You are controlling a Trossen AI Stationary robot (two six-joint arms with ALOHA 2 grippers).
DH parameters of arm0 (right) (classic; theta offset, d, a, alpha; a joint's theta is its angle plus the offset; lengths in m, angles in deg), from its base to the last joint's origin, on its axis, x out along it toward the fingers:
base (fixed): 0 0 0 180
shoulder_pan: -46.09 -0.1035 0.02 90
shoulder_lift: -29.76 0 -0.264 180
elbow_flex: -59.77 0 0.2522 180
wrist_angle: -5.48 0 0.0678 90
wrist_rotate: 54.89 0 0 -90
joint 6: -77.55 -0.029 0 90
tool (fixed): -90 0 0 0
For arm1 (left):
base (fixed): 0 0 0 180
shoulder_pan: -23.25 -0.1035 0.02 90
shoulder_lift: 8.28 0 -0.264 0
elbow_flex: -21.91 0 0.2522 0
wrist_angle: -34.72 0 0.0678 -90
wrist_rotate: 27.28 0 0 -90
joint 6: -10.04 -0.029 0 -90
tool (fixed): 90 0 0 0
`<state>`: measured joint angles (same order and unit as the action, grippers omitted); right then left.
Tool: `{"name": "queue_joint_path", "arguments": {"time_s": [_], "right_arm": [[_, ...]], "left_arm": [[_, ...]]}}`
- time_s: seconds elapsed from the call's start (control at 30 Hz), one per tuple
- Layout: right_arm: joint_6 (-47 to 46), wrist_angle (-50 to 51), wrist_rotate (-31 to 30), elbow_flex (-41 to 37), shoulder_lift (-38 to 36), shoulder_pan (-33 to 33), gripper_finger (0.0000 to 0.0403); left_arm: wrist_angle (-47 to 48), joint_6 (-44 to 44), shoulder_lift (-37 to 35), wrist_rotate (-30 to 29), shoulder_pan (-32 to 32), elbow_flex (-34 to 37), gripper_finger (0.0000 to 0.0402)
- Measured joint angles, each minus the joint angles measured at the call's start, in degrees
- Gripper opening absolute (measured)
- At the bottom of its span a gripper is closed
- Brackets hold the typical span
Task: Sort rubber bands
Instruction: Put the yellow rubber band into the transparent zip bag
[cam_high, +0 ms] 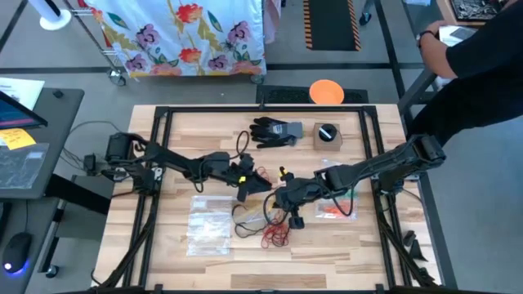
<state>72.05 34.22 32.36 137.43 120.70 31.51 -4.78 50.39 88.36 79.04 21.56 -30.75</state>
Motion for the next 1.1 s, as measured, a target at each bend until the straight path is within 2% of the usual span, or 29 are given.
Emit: {"name": "queue_joint_path", "arguments": {"time_s": [0.1,0.27,0.43,0.57,0.73,0.97,1.1], "right_arm": [[0.0,-0.1,0.0,0.0,0.0,0.0,0.0005],[0.1,-0.8,0.0,0.0,0.0,0.5,0.0005],[0.2,-0.7,-0.2,0.0,0.0,0.5,0.0005],[0.4,0.0,-0.2,0.0,0.0,0.5,0.0005],[0.9,0.0,-0.2,0.0,0.0,0.8,0.0005],[1.1,-0.1,-0.2,0.0,0.0,1.6,0.0005],[1.0,0.5,-1.1,0.0,0.0,2.0,0.0005]], "left_arm": [[1.6,-0.1,0.0,1.5,1.5,-0.3,0.0130],[4.8,-2.0,0.0,-0.1,3.1,-1.5,0.0143],[4.8,-1.3,0.0,0.1,3.7,-1.9,0.0146],[3.2,-0.1,0.0,3.3,3.9,-1.9,0.0146],[2.9,0.7,0.0,4.0,5.0,-1.9,0.0147],[2.3,0.9,0.0,3.8,5.7,-1.9,0.0147],[4.1,0.9,0.0,1.4,5.7,-2.9,0.0147]]}}
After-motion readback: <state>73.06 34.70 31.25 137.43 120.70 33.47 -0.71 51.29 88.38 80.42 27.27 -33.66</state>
